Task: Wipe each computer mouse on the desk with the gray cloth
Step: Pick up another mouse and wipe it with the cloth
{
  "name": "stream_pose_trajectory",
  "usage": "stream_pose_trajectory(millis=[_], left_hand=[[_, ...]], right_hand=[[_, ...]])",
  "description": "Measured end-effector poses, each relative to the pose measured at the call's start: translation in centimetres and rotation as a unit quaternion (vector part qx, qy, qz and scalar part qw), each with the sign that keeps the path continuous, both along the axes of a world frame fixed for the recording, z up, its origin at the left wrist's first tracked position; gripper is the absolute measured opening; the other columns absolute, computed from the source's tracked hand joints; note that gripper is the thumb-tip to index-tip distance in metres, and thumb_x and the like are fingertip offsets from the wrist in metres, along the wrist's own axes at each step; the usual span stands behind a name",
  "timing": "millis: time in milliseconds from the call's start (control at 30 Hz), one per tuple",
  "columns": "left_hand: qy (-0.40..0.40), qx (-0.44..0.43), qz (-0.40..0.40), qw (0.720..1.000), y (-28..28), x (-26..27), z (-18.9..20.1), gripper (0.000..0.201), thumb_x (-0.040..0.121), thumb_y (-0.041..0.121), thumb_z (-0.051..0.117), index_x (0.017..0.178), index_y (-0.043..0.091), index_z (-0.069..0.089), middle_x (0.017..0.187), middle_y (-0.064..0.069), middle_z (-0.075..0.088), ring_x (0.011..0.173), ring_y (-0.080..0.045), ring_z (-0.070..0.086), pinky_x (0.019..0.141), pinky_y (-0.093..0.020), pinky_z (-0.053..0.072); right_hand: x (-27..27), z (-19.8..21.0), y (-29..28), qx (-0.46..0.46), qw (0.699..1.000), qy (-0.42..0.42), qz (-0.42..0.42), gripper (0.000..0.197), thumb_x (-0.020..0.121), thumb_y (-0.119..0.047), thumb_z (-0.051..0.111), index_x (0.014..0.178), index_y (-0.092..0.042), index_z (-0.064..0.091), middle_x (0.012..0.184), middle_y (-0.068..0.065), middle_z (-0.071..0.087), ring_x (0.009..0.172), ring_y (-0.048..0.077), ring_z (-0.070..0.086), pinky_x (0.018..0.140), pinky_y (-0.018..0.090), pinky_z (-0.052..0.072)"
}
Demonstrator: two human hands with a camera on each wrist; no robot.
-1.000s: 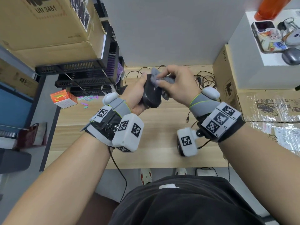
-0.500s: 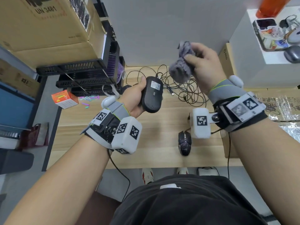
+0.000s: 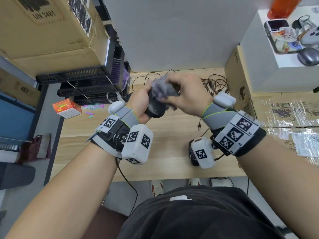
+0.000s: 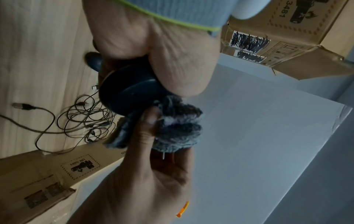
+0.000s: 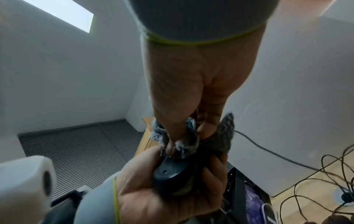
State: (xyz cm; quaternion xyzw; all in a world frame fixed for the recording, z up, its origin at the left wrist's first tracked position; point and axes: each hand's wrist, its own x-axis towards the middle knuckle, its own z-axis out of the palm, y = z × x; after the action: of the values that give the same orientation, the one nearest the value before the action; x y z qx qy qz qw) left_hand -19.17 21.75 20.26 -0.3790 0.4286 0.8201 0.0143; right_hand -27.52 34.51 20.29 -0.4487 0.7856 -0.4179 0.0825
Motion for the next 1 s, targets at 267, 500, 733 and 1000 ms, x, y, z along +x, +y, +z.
stream_pose_trajectory(millis=[267, 500, 733, 1000], left_hand=[[-0.006, -0.031, -0.006, 0.999, 0.1, -0.4, -0.1, 0.052, 0.108, 0.048, 0.033, 0.117, 0.009, 0.066, 0.110, -0.013, 0.075, 0.093, -0.029, 0.072, 0.082, -0.044, 0.060], [0.066, 0.083, -0.055, 0.993, 0.3, 1.1, 1.5, 0.096, 0.098, 0.072, 0.007, 0.111, -0.003, 0.066, 0.094, -0.026, 0.074, 0.076, -0.043, 0.074, 0.049, -0.057, 0.057], [0.042, 0.016, -0.099, 0.994, 0.3, 0.6, 0.7, 0.112, 0.083, 0.088, -0.002, 0.108, 0.005, 0.069, 0.098, -0.027, 0.065, 0.076, -0.039, 0.067, 0.066, -0.047, 0.059], [0.004, -0.025, -0.124, 0.992, -1.1, 0.2, 0.5, 0.121, 0.082, 0.090, 0.016, 0.145, -0.011, 0.038, 0.144, -0.041, 0.043, 0.122, -0.059, 0.052, 0.105, -0.065, 0.043]], right_hand=[[-0.4, 0.3, -0.8, -0.016, 0.996, 0.030, -0.081, 0.028, 0.079, -0.036, 0.070, 0.069, -0.014, 0.056, 0.070, -0.001, 0.051, 0.067, 0.019, 0.046, 0.061, 0.033, 0.034], [0.7, 1.3, 0.3, 0.024, 0.981, -0.087, 0.170, 0.024, 0.070, -0.021, 0.080, 0.075, -0.040, 0.068, 0.072, -0.009, 0.056, 0.067, 0.011, 0.053, 0.063, 0.028, 0.043], [-0.6, 1.5, 0.0, 0.037, 0.998, 0.008, 0.058, 0.019, 0.071, -0.033, 0.070, 0.065, -0.019, 0.060, 0.074, 0.000, 0.056, 0.069, 0.016, 0.049, 0.064, 0.030, 0.039], [0.1, 0.7, 0.8, 0.088, 0.979, -0.085, 0.162, 0.030, 0.063, -0.002, 0.076, 0.071, -0.031, 0.069, 0.074, -0.012, 0.057, 0.067, 0.005, 0.055, 0.061, 0.023, 0.045]])
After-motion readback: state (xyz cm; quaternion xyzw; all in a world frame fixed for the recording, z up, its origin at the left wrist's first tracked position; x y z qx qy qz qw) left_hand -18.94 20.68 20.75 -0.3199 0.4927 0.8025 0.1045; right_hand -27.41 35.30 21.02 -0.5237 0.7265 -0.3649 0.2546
